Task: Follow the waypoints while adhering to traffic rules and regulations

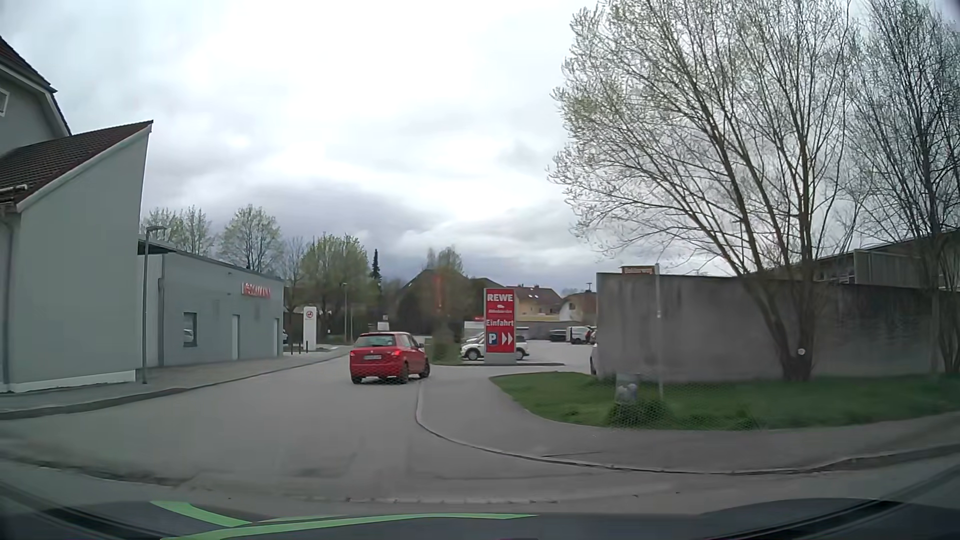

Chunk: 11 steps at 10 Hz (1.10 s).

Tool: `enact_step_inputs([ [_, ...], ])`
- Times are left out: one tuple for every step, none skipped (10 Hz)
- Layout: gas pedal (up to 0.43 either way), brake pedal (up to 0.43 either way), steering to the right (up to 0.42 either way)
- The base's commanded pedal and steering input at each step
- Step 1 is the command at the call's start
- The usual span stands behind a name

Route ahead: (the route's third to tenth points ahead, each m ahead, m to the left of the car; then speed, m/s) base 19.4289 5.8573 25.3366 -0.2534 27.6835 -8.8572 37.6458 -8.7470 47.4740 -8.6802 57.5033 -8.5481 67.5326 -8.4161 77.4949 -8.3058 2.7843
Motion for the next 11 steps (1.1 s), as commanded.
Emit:
enact_step_inputs([
  [0.28,0.0,-0.38],
  [0.28,0.0,-0.371],
  [0.28,0.0,-0.359],
  [0.28,0.0,-0.344],
  [0.268,0.0,-0.325],
  [0.268,0.0,-0.296],
  [0.26,0.0,-0.261],
  [0.24,0.0,-0.231],
  [0.24,0.0,-0.195],
  [0.228,0.0,-0.161],
  [0.197,0.0,-0.131],
])
